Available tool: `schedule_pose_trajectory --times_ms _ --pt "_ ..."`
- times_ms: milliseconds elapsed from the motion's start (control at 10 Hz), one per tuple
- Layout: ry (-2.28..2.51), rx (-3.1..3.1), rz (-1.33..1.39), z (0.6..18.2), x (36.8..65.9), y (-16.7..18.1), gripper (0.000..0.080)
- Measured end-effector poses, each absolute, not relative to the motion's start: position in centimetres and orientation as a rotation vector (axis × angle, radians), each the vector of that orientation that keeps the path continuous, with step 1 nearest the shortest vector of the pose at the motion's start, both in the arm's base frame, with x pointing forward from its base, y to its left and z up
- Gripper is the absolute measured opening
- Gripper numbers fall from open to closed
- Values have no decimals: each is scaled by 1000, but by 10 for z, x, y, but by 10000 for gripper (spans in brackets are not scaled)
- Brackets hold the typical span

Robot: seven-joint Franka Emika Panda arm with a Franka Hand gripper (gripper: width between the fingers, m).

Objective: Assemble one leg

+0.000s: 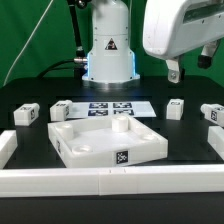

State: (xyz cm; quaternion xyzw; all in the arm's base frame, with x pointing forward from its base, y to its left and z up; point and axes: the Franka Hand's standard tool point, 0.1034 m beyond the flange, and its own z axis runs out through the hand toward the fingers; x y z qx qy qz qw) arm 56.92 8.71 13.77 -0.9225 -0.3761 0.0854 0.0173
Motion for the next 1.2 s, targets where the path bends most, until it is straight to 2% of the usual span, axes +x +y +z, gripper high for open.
schedule_pose_trajectory --times_ms 800,1000,1200 --pt "-1178 -2864 267 138 569 87 650" --pt "-1384 -2786 174 149 571 84 650" --pt "-1666 -2643 85 142 556 61 650"
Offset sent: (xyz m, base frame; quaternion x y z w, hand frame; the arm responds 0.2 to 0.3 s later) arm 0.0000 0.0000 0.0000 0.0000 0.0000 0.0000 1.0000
